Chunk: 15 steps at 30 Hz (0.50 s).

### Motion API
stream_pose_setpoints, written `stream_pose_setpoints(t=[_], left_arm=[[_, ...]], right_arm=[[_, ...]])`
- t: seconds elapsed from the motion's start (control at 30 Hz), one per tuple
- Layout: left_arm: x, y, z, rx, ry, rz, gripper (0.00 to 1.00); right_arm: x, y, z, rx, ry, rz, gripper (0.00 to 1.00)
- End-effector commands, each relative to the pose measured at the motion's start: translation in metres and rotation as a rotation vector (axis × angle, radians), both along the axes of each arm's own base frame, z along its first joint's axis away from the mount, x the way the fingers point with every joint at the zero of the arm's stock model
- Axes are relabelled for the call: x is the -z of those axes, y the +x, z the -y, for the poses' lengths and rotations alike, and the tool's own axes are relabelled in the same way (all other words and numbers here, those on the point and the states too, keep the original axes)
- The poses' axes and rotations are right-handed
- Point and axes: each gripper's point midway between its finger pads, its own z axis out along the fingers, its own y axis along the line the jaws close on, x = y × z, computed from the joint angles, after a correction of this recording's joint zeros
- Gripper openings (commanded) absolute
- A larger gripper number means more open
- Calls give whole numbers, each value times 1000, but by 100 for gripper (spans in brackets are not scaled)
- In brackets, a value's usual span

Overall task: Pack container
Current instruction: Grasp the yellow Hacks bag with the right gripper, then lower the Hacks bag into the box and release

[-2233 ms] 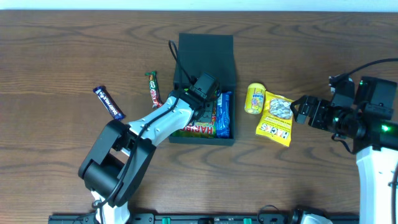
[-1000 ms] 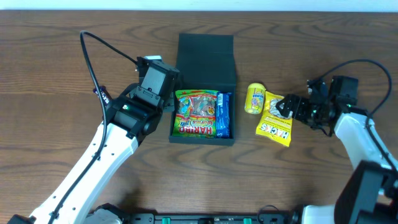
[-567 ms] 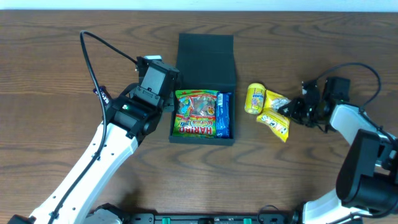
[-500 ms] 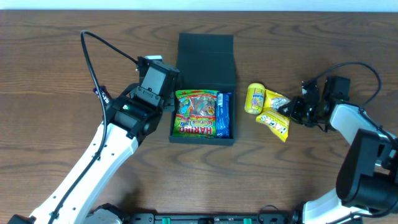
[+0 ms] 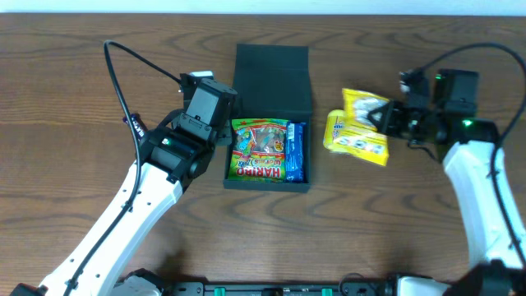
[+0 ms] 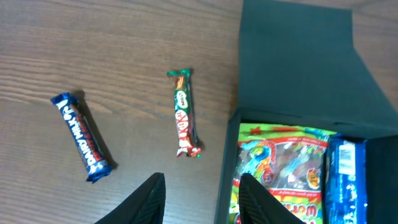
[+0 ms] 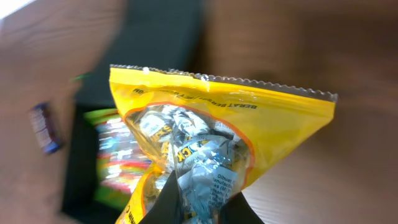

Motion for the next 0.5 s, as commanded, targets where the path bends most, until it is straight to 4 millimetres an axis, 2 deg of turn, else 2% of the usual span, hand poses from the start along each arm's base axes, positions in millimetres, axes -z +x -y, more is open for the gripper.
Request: stream_pose_setpoints(t=[0.0, 0.1, 0.17, 0.37, 0.47], left_arm=[[-11, 4, -5, -39, -20, 35, 40], [-26, 3, -15, -63, -40, 70, 40], [-41, -1, -26, -86, -60, 109, 44], [-77, -22, -52, -131, -101, 199, 52], [-83, -32, -56, -131, -104, 205, 56]], right_arm=[[-9, -8, -61, -120, 81, 0, 1], [-6, -11, -106, -203, 111, 3, 1], [0, -11, -134, -237, 122, 3, 2], [26, -6, -195, -252, 128, 3, 2], [45, -4, -213, -239, 111, -12, 2]])
